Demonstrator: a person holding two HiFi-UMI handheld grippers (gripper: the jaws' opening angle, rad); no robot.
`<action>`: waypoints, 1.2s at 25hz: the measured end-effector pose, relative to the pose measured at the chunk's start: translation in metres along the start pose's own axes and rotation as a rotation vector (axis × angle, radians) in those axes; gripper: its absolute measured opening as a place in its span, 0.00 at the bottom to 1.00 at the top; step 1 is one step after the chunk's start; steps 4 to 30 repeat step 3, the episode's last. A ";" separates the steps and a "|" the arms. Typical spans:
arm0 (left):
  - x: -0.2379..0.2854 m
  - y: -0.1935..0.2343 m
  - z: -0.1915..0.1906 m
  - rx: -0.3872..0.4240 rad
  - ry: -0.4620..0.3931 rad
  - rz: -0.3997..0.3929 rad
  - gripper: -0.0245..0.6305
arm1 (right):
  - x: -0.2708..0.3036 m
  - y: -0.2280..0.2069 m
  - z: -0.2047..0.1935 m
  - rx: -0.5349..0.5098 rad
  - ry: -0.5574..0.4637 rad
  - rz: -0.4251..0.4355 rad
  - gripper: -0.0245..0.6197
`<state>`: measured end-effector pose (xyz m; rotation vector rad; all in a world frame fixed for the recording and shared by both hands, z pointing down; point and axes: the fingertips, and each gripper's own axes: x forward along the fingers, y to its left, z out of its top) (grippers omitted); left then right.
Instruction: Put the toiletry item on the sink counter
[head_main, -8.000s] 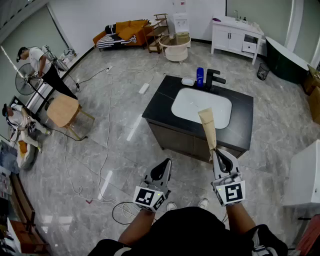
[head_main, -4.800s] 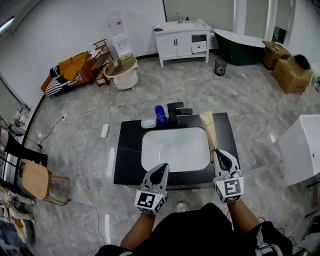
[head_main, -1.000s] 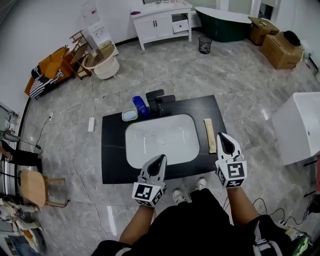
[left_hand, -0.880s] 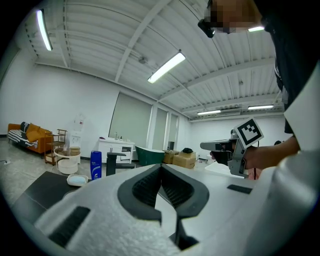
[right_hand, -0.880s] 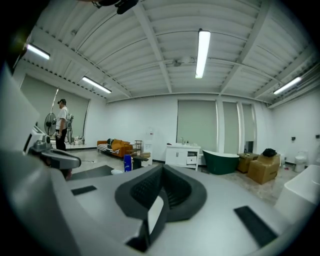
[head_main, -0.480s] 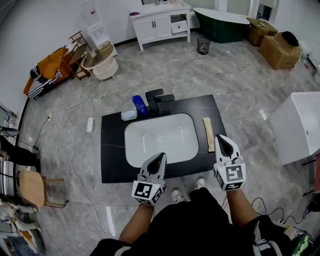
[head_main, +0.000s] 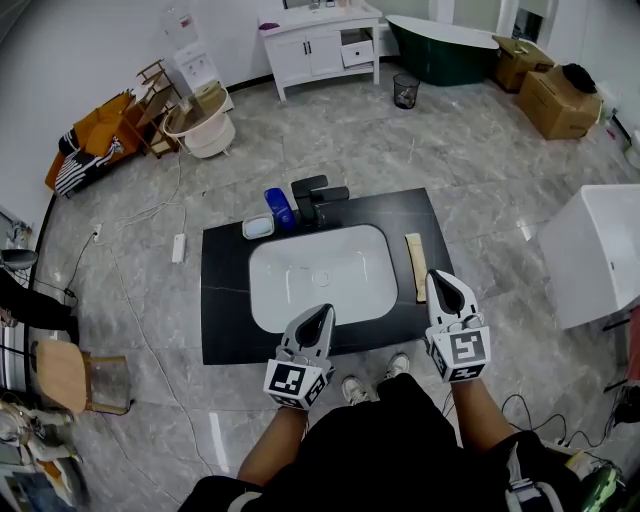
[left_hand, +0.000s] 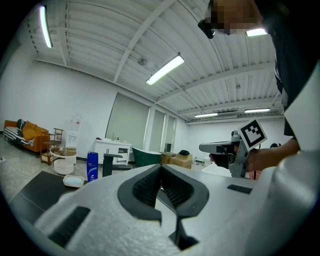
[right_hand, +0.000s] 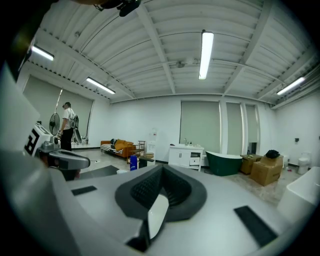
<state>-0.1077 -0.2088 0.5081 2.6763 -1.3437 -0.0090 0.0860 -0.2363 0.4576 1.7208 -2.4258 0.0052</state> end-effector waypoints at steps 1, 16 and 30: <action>0.000 0.000 0.001 0.001 -0.001 0.000 0.05 | 0.000 0.001 0.000 -0.001 0.001 0.001 0.05; -0.001 0.001 0.002 0.002 -0.004 0.000 0.05 | 0.001 0.003 0.000 -0.002 0.003 0.002 0.05; -0.001 0.001 0.002 0.002 -0.004 0.000 0.05 | 0.001 0.003 0.000 -0.002 0.003 0.002 0.05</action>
